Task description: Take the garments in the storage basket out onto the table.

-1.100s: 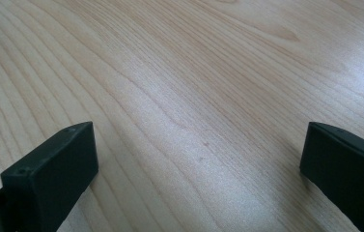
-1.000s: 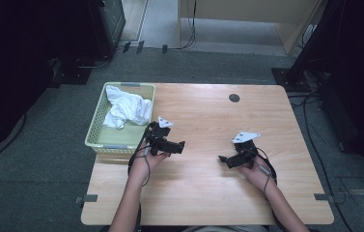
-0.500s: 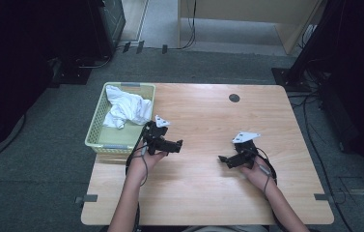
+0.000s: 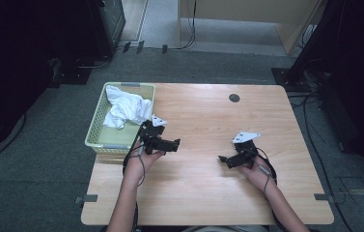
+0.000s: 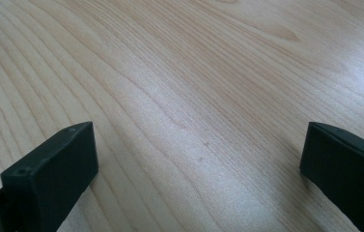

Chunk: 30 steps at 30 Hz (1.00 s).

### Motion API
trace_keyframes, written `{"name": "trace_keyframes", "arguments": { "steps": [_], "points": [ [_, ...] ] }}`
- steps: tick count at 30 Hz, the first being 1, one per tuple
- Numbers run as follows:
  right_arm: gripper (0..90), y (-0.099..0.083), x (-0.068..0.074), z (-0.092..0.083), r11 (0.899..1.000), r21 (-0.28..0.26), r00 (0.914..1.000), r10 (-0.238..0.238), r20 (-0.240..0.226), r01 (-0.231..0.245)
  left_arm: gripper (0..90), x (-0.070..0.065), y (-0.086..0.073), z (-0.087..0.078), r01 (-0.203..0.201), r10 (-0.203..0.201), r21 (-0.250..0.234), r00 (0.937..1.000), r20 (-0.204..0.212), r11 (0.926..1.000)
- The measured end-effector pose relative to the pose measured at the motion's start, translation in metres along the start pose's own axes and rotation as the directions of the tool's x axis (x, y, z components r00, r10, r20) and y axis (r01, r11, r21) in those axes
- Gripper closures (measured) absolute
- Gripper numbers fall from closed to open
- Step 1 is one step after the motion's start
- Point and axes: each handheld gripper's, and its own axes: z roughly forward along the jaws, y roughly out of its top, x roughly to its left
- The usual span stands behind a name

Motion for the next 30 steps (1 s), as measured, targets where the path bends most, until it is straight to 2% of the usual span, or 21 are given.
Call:
{"name": "trace_keyframes", "arguments": {
  "steps": [16, 30],
  "points": [
    [0.0, 0.0, 0.0, 0.0, 1.0, 0.0, 1.0, 0.0, 0.0, 0.0, 0.9, 0.008, -0.001, -0.01, 0.013, -0.013, -0.009, 0.9999, -0.002, 0.9999],
    [0.0, 0.0, 0.0, 0.0, 1.0, 0.0, 1.0, -0.001, 0.0, 0.001, 0.9, 0.02, -0.003, -0.018, 0.04, -0.041, -0.023, 0.9986, -0.035, 0.9989]
  ]
}}
